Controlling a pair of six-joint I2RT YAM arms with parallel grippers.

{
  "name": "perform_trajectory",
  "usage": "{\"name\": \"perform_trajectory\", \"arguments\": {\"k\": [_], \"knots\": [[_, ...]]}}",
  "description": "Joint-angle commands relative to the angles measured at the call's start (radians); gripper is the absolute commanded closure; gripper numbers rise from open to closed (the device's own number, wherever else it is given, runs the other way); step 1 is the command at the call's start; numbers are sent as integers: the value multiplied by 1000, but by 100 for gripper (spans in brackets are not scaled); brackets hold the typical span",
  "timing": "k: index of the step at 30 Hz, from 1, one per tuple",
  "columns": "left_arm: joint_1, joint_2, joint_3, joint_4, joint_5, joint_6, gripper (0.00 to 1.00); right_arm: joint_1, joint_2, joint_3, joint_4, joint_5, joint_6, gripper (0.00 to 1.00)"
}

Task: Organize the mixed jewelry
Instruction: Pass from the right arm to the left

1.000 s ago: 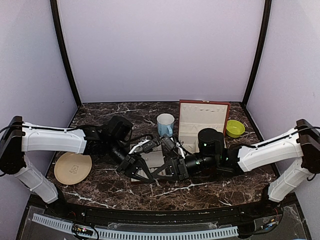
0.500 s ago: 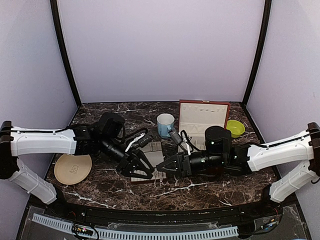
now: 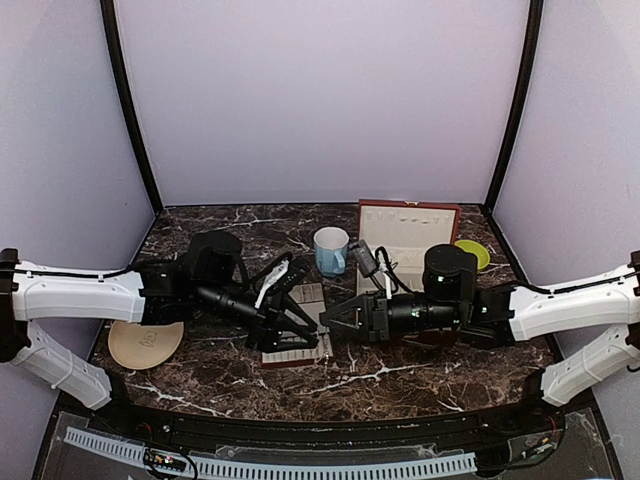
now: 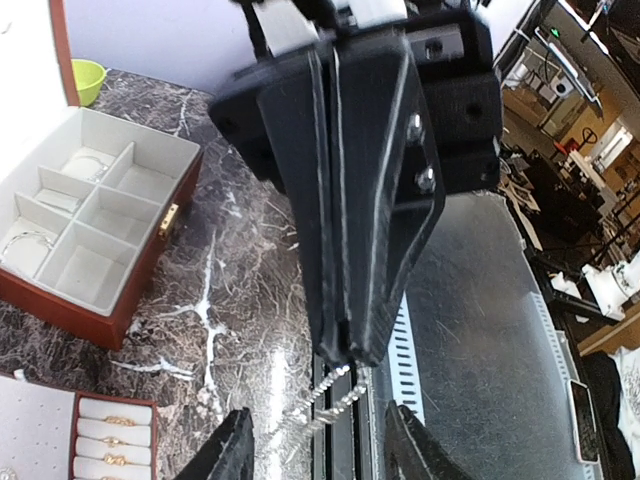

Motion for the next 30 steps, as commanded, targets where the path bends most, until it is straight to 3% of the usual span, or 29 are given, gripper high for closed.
{"name": "perform_trajectory", "arguments": {"k": [1, 10, 18, 24, 30], "knots": [[-23, 28, 4, 24, -34, 52, 55, -6, -30, -5, 22, 18, -3, 100], [-35, 63, 33, 38, -38, 70, 65, -8, -28, -5, 23, 9, 3, 100], [-37, 49, 32, 43, -110, 74, 58, -9, -21, -4, 28, -2, 6, 100], [-38, 51, 45, 56, -52, 49, 74, -10, -18, -5, 28, -6, 9, 100], [-38, 44, 62, 62, -21, 25, 78, -10, -22, -8, 24, 6, 15, 100]]}}
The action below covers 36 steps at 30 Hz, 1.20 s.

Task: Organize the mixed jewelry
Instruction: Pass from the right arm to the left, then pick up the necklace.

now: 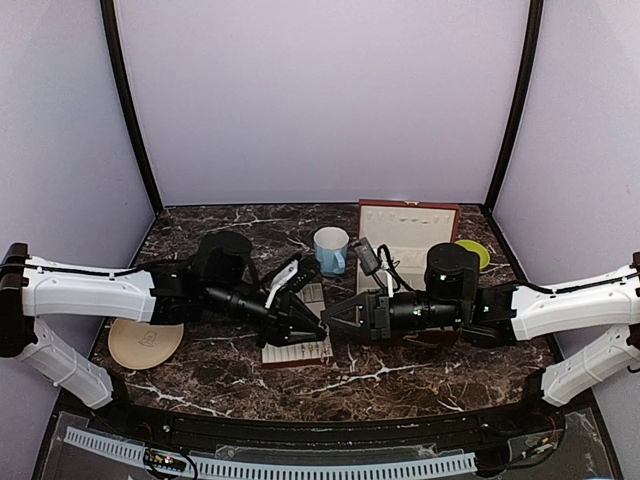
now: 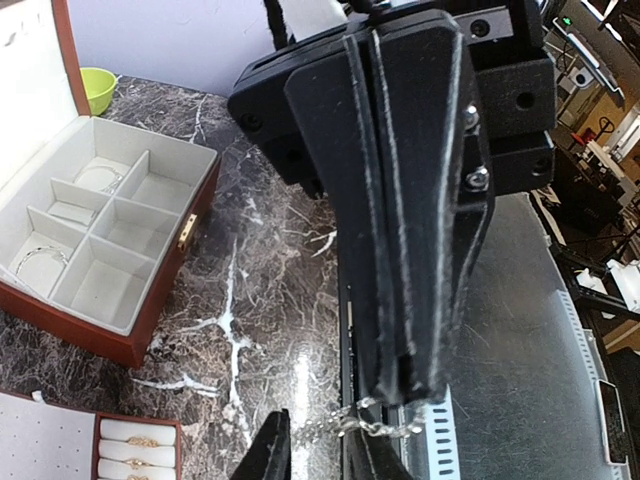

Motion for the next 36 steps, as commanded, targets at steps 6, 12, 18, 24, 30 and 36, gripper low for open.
{"name": "perform_trajectory", "arguments": {"k": [6, 12, 18, 24, 30, 36], "knots": [[-5, -30, 34, 35, 90, -41, 79, -5, -24, -17, 10, 38, 7, 100], [-5, -33, 47, 32, 106, -64, 100, -5, -35, -35, 8, 60, 16, 100], [-6, -59, 31, 17, 88, -73, 100, -7, -56, -64, 9, 86, 20, 100], [-6, -50, 66, -51, 145, -79, 100, -8, -27, -64, 15, 57, 24, 80], [-6, -26, 114, -144, 214, -76, 100, -2, -22, -60, 8, 39, 9, 66], [-4, -24, 130, -165, 225, -85, 100, 21, -41, -83, -6, 68, -8, 68]]}}
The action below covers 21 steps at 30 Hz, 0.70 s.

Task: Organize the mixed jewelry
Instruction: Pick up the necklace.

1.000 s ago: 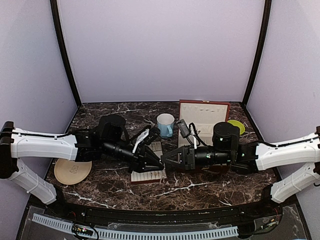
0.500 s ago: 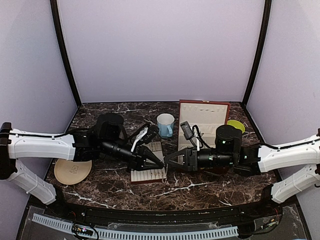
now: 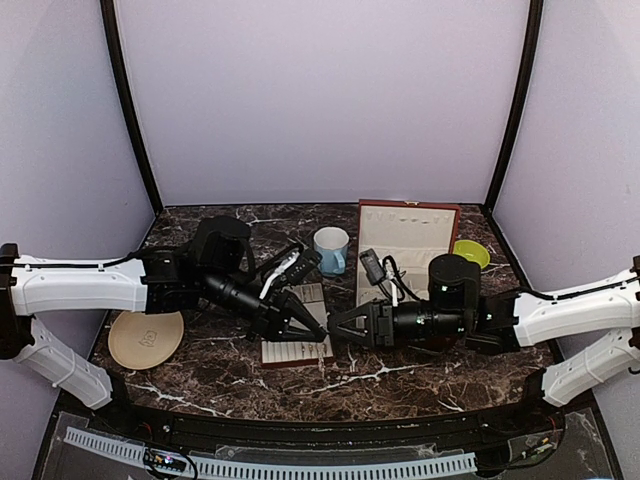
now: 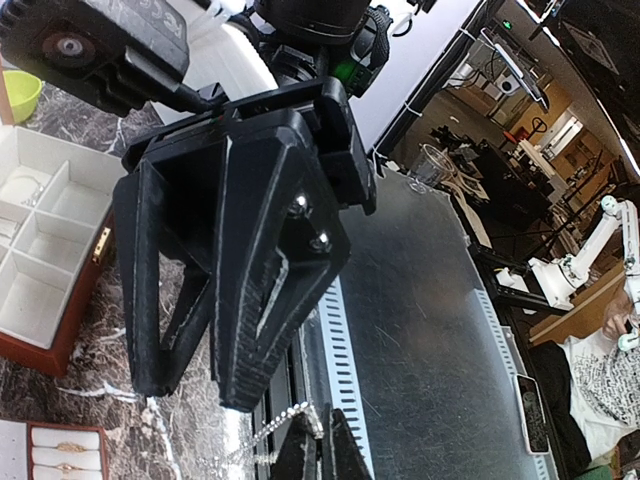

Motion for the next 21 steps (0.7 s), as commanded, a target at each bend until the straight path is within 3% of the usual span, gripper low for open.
{"name": "perform_trajectory", "arguments": {"k": [1, 9, 14, 21], "knots": [[-1, 1, 36, -42, 38, -10, 100, 26, -18, -15, -1, 14, -29, 69], [16, -4, 29, -68, 14, -27, 100, 51, -69, -50, -12, 75, -23, 67], [20, 0, 32, -60, 10, -48, 100, 68, -45, 22, -120, 108, -72, 63], [22, 2, 29, -55, 11, -60, 100, 98, 7, 107, -201, 130, -135, 66]]}}
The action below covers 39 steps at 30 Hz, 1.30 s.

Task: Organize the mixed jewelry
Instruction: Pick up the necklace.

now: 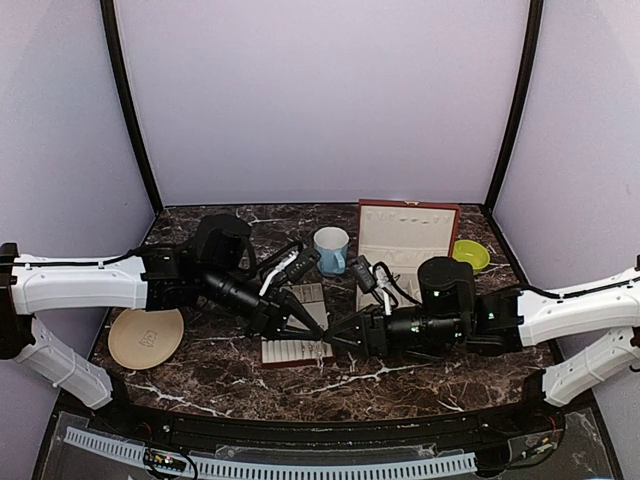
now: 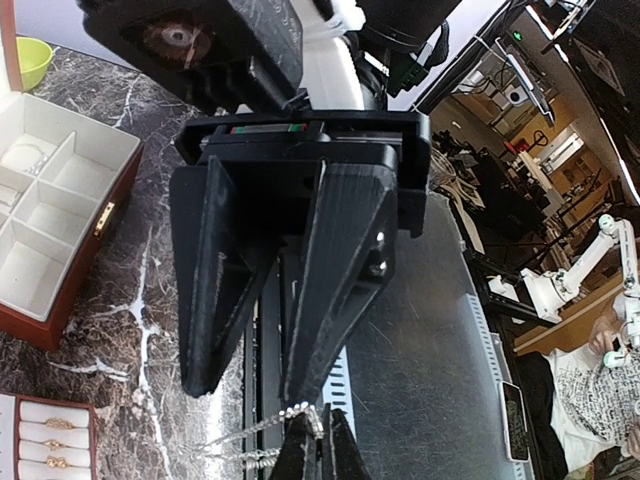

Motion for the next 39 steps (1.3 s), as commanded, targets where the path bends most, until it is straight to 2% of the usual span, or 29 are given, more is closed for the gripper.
{"name": "perform_trajectory", "arguments": {"k": [1, 23, 32, 35, 39], "knots": [[5, -2, 16, -4, 2, -12, 100, 20, 31, 53, -31, 26, -51, 66], [7, -7, 5, 31, 33, -49, 100, 38, 77, 33, 105, 93, -51, 70], [10, -15, -5, 70, 33, -81, 100, 37, 78, 23, 170, 33, -73, 73], [15, -20, -15, 97, 37, -101, 100, 38, 80, 23, 179, 22, -81, 80], [22, -34, -25, 100, 28, -107, 100, 36, 77, 21, 173, 26, -72, 95]]}}
